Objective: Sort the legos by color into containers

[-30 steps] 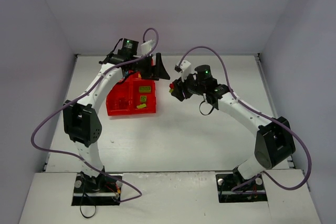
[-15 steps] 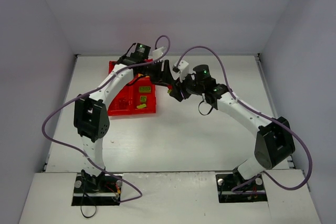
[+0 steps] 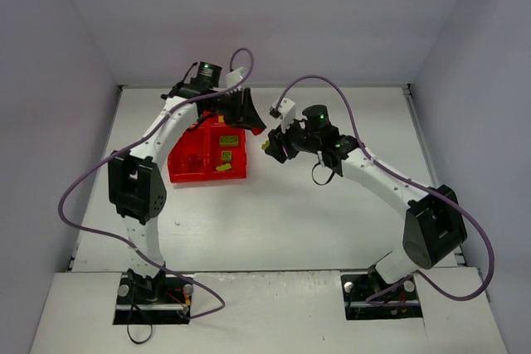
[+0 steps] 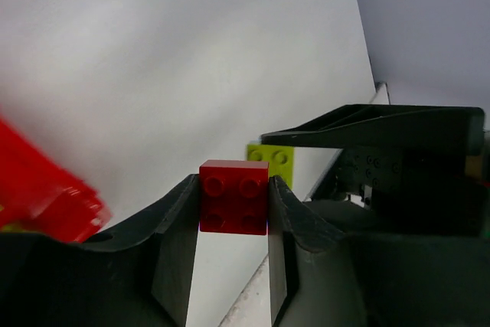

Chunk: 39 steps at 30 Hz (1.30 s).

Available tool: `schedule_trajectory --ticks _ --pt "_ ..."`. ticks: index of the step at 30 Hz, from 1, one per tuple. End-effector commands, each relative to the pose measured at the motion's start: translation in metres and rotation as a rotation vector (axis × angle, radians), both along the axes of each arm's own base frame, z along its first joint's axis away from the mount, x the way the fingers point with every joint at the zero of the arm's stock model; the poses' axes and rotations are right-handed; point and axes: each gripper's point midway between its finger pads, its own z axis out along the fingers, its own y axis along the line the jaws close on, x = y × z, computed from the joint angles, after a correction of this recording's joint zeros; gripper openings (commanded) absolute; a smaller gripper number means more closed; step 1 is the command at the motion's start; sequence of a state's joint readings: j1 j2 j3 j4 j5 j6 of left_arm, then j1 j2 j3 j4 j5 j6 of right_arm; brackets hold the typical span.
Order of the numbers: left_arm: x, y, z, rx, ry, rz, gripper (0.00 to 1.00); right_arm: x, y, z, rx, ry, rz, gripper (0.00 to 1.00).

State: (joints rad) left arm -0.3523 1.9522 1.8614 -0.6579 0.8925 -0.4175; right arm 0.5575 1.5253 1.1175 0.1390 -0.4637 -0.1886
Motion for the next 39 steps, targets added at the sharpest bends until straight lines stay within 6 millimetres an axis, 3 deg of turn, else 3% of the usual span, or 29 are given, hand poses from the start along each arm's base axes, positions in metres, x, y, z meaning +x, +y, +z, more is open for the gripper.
schedule_trajectory --ticks 1,7,12,17,19,21,22,23,27,31,35,39 --pt "0.022 0.066 0.058 0.012 -0.189 0.142 0.10 -0.002 -0.004 0.020 0.032 -0.056 -0.001 0.09" --pt "0.030 0.144 0.015 0.256 -0.175 0.358 0.10 -0.002 -0.003 0.015 0.027 -0.041 -0.005 0.09" --pt "0.034 0.200 -0.028 0.557 -0.176 0.537 0.23 -0.001 0.000 0.014 0.024 -0.037 0.000 0.09" --pt "0.035 0.214 -0.069 0.651 -0.120 0.556 0.37 0.001 0.005 0.015 0.026 -0.037 0.011 0.09" --pt "0.037 0.218 -0.076 0.676 -0.104 0.571 0.44 0.001 0.005 0.014 0.023 -0.034 0.013 0.09" --pt "0.039 0.221 -0.079 0.690 -0.088 0.592 0.61 0.002 0.006 0.016 0.024 -0.039 0.014 0.09" --pt "0.039 0.221 -0.079 0.690 -0.088 0.592 0.61 0.002 0.007 0.016 0.023 -0.040 0.014 0.09" --pt "0.040 0.218 -0.075 0.683 -0.099 0.589 0.67 0.002 0.007 0.018 0.025 -0.043 0.016 0.09" --pt "0.041 0.197 -0.052 0.602 -0.144 0.554 0.70 0.003 0.012 0.023 0.026 -0.054 0.028 0.09" --pt "0.035 0.138 -0.015 0.351 -0.171 0.429 0.71 0.006 0.018 0.030 0.033 -0.071 0.041 0.09" --pt "0.014 0.078 0.022 0.135 -0.189 0.256 0.71 0.008 0.025 0.039 0.042 -0.091 0.053 0.10" --pt "0.001 0.046 0.047 -0.015 -0.187 0.166 0.71 0.005 0.030 0.041 0.041 -0.096 0.069 0.10"
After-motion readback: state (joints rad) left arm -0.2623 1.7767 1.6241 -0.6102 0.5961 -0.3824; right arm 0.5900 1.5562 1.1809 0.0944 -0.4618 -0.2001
